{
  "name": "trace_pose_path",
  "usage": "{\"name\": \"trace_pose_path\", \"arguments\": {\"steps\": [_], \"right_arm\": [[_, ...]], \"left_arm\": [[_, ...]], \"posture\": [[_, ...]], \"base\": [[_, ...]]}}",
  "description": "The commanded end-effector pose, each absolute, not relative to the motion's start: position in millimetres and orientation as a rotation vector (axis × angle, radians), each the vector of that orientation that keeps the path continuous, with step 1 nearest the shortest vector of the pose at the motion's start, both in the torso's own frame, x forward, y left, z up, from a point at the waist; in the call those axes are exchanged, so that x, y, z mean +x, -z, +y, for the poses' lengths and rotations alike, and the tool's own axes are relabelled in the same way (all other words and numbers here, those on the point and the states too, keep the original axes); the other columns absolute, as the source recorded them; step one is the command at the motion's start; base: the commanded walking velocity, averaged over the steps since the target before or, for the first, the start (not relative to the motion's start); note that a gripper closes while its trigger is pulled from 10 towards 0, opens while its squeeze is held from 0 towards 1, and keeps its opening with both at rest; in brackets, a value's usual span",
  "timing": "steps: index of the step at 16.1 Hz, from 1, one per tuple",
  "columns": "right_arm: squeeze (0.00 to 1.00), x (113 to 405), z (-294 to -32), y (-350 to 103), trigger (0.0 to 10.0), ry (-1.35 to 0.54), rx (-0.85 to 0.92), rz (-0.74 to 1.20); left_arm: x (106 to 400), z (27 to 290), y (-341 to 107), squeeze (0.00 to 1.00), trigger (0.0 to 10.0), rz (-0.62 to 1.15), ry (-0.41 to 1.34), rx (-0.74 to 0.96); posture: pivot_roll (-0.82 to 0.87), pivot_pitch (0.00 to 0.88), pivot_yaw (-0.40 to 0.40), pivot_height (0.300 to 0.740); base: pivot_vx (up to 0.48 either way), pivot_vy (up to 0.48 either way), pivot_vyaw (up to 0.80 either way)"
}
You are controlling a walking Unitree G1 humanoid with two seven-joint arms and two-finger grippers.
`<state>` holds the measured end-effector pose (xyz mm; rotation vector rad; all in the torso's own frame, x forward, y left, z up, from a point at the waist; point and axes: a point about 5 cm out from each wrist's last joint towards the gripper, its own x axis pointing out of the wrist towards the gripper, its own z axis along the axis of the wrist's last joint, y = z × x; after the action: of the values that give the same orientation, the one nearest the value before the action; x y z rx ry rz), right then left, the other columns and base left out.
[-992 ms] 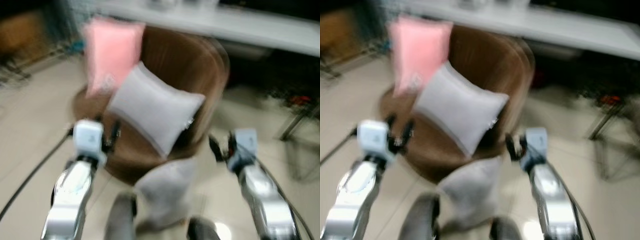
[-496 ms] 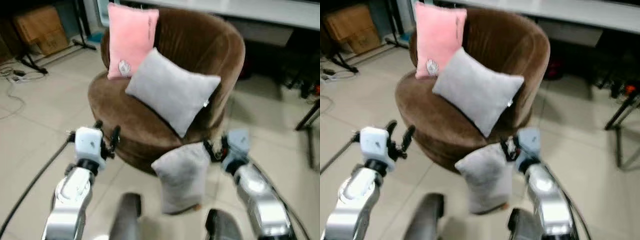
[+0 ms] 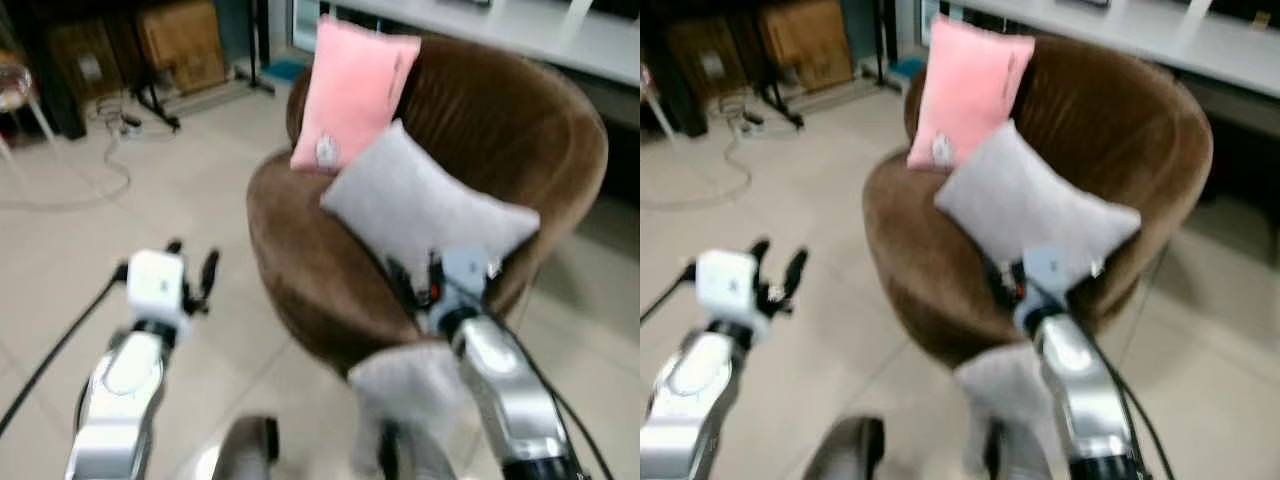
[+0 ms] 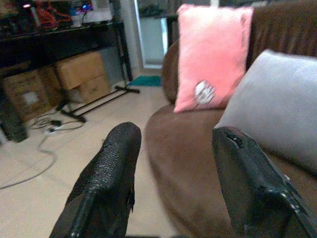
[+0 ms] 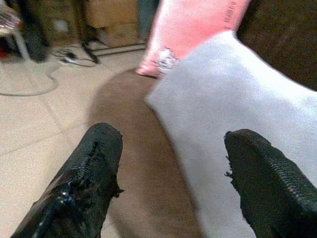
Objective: Move the pillow to the sofa from floor
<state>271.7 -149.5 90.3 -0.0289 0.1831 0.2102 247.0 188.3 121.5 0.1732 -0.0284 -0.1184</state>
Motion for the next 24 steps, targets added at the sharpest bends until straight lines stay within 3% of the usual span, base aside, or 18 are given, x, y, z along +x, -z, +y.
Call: {"name": "trace_pose_path", "arguments": {"steps": [1,4,17,24], "right_arm": [[0.00,270,-164,-85,10.0,-0.157,-0.044,0.209],[0.00,271,-166,-84,10.0,-0.149,-0.048,0.209],[0.00,264,-173,-72,10.0,-0.171,-0.083,0.293],[0.00,260,-173,-69,10.0,-0.167,-0.080,0.302]], "left_arm": [[246,180,-117,0.05,10.0,-0.013,0.157,0.159],[248,179,-117,0.05,10.0,-0.011,0.170,0.166],[245,171,-114,0.05,10.0,-0.008,0.215,0.165],[243,169,-113,0.05,10.0,-0.004,0.221,0.169]], "posture": [[0.11,0.000,-0.025,0.616],[0.11,0.000,-0.018,0.616],[0.10,0.000,-0.023,0.616],[0.10,0.000,-0.021,0.616]], "base": [[0.386,0.000,0.00],[0.356,0.000,0.00],[0.000,0.000,0.00],[0.000,-0.480,0.00]]}}
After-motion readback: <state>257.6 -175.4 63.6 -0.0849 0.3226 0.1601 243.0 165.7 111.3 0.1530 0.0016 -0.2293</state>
